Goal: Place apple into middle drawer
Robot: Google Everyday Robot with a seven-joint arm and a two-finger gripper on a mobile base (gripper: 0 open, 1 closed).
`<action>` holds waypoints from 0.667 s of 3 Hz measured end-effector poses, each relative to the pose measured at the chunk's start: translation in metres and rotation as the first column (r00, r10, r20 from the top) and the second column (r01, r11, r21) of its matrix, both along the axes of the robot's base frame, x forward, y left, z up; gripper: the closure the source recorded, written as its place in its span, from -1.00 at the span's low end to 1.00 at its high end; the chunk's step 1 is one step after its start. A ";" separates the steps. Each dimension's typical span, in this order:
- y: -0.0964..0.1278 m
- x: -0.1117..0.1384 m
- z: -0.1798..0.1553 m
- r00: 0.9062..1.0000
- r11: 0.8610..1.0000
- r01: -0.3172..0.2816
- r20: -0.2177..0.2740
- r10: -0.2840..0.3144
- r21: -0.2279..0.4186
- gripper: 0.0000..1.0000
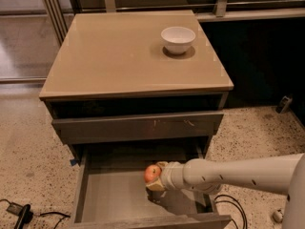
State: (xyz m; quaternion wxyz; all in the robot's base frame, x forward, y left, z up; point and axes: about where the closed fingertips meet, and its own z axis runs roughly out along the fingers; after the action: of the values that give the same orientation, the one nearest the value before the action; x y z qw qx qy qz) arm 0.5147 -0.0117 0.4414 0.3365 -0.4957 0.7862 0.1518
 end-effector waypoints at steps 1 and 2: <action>-0.002 0.013 -0.029 0.999 0.999 0.045 0.029 -0.045 0.003 1.00; -0.005 0.021 -0.050 0.996 0.997 0.075 0.048 -0.076 0.030 1.00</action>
Offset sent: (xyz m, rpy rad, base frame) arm 0.0301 -0.0127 -0.0756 0.0571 -0.0738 -0.1192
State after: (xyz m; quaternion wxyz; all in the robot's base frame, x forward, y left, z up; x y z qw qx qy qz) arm 0.5357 -0.0167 0.3911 0.3682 -0.4644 0.7936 0.1376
